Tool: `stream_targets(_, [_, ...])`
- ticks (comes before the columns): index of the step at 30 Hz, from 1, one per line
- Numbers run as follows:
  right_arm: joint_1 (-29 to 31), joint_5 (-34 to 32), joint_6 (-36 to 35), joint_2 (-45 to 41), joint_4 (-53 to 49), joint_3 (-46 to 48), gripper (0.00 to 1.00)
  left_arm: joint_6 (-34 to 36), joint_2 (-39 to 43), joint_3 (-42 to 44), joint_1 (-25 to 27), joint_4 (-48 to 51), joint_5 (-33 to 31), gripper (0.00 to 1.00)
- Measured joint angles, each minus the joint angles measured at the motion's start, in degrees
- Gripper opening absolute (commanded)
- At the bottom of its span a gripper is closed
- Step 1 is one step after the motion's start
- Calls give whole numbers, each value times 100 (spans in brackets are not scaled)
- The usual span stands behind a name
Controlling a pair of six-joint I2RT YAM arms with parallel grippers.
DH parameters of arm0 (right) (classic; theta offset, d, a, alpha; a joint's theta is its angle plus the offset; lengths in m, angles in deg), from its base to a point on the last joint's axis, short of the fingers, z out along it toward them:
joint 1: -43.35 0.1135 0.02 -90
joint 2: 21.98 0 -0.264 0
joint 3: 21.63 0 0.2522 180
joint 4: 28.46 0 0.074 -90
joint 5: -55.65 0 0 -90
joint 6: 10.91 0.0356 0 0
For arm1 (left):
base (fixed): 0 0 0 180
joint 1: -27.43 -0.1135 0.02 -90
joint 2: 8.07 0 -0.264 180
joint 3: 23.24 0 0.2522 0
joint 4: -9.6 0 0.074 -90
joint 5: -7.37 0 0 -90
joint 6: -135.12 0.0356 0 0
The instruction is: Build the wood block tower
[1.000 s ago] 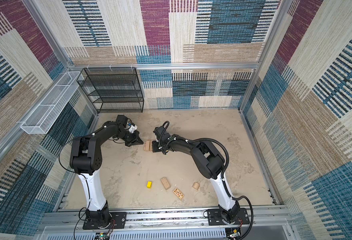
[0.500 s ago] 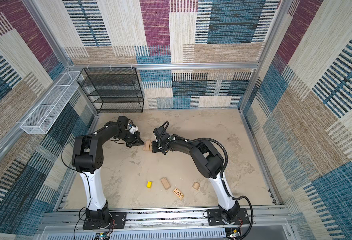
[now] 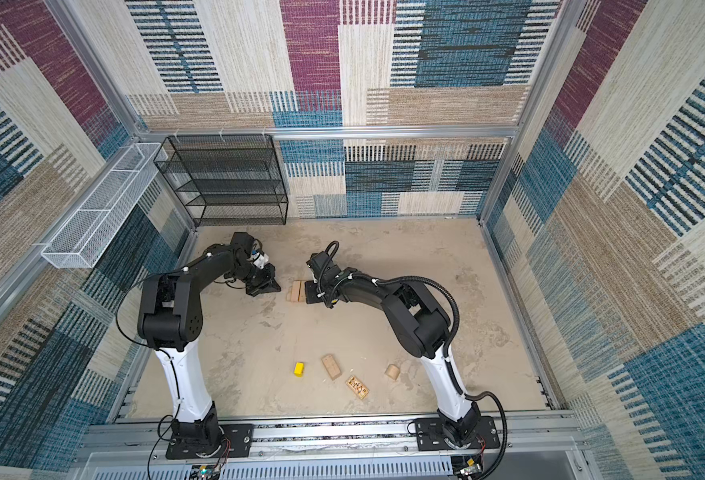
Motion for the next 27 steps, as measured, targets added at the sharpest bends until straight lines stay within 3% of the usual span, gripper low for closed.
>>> stream_targets(14, [-4, -151, 0, -107, -66, -13, 3, -350, -299, 155, 22, -264, 745, 0])
stream_targets(27, [-4, -146, 0, -107, -229, -85, 4, -354, -238, 160, -4, -275, 734, 0])
